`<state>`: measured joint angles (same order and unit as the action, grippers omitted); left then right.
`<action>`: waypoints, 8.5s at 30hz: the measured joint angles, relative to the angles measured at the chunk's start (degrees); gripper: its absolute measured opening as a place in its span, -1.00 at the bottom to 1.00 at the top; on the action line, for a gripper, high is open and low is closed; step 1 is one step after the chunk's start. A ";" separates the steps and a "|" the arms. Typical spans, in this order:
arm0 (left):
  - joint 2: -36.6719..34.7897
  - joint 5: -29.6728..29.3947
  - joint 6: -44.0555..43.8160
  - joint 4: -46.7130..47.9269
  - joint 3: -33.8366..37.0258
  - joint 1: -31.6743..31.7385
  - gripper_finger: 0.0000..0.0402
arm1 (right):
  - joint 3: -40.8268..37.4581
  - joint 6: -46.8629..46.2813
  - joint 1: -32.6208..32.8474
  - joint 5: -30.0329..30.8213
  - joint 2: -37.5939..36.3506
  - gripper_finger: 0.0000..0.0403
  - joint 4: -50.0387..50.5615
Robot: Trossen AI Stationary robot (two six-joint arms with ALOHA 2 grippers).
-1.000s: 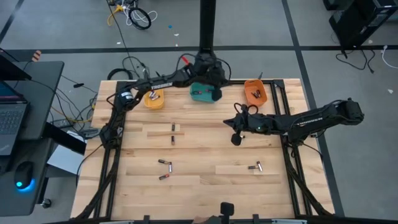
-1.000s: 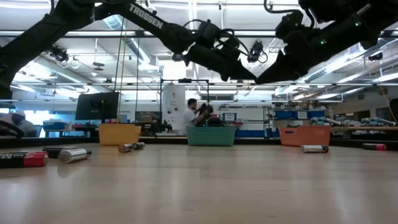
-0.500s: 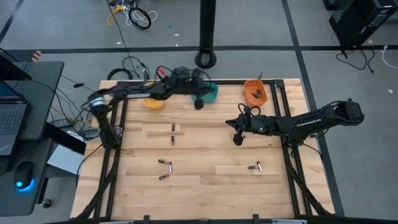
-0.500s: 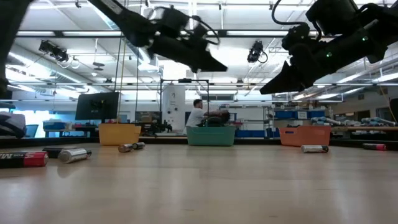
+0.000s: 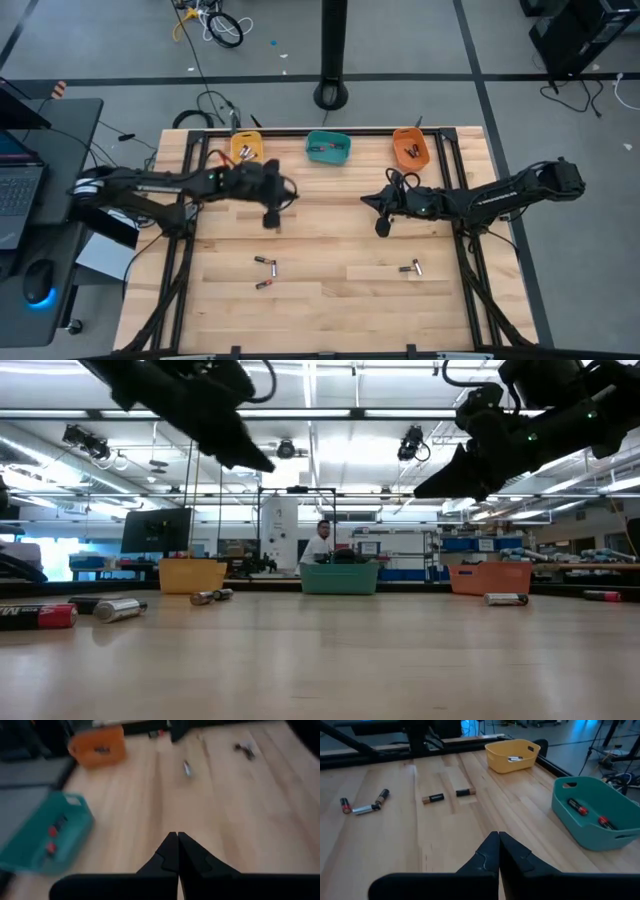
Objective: Sort batteries
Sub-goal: Put the brown battery into the orange bin, then put the red battery into the green bin
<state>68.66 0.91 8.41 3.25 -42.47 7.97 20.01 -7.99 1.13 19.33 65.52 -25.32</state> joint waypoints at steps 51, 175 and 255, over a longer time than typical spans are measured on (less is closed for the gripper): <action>13.35 -7.57 -32.50 22.22 4.81 -31.98 -0.14 | 0.00 5.18 -2.43 -1.44 0.02 -0.94 -0.13; 13.14 -14.97 -1.12 -50.52 11.82 -7.20 -0.25 | 28.10 -3.78 -21.62 8.07 0.15 -0.68 43.86; 13.14 -14.91 -1.62 -47.54 11.84 -7.24 -0.24 | 18.98 -9.33 -46.86 -11.69 9.67 -0.28 84.85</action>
<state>81.80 -14.00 6.79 -44.29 -30.63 0.73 38.99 -17.32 -45.74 7.64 75.18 59.53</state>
